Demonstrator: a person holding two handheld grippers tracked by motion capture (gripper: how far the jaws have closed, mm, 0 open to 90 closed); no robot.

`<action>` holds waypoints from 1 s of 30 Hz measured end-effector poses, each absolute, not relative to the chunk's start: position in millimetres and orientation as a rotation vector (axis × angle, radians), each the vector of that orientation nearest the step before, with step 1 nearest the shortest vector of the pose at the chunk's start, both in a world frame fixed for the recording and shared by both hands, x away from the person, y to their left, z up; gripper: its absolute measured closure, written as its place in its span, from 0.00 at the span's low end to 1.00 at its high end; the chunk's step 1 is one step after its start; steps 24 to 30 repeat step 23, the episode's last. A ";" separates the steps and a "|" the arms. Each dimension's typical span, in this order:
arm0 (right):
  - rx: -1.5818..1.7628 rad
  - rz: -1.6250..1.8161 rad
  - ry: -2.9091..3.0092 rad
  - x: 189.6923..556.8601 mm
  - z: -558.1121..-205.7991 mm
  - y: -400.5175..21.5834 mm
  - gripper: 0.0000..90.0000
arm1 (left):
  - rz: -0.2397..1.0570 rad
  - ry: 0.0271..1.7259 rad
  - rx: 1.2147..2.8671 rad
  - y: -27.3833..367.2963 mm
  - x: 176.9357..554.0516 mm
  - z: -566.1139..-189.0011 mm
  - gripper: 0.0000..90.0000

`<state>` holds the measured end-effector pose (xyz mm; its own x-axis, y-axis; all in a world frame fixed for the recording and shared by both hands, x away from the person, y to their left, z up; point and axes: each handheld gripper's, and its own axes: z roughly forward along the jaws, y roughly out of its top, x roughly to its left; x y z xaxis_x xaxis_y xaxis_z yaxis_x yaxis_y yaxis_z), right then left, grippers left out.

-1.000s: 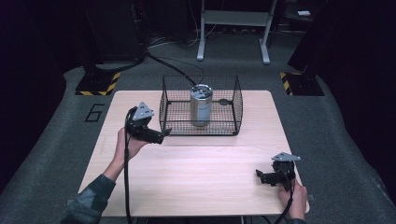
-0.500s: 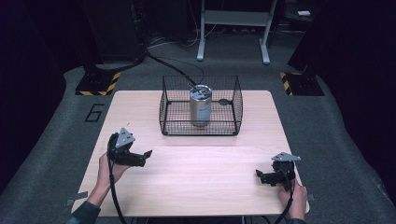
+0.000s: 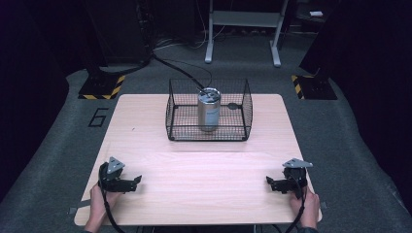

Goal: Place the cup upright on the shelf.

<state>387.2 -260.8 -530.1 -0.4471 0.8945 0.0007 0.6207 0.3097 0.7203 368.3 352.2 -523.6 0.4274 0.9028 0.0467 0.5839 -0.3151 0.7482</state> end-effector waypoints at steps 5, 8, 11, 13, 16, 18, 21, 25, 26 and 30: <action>1.349 0.927 2.179 387.3 -530.2 -260.7 0.00 | 0.611 1.316 2.009 363.1 372.5 -530.8 0.00; 1.351 0.921 2.187 387.3 -529.7 -260.9 0.00 | 0.599 1.334 2.003 363.5 375.3 -531.9 0.00; 1.351 0.921 2.188 387.3 -529.7 -260.9 0.00 | 0.571 1.343 2.008 366.0 376.9 -531.5 0.00; 1.351 0.921 2.188 387.3 -529.7 -260.9 0.00 | 0.573 1.349 2.006 366.2 377.1 -531.5 0.00; 1.355 0.921 2.187 387.1 -529.7 -260.7 0.00 | 0.585 1.346 1.989 366.2 378.0 -532.7 0.00; 1.350 0.921 2.188 387.3 -529.7 -260.9 0.00 | 0.579 1.343 1.995 366.7 378.7 -532.5 0.00; 1.356 0.921 2.187 387.1 -529.7 -260.7 0.00 | 0.576 1.362 1.998 367.3 382.3 -531.3 0.00; 1.350 0.921 2.187 387.3 -529.7 -260.9 0.00 | 0.591 1.359 1.982 366.8 383.5 -532.8 0.00; 1.350 0.921 2.187 387.3 -529.7 -260.9 0.00 | 0.591 1.359 1.982 366.8 383.5 -532.8 0.00; 1.350 0.921 2.187 387.3 -529.7 -260.9 0.00 | 0.591 1.359 1.982 366.8 383.5 -532.8 0.00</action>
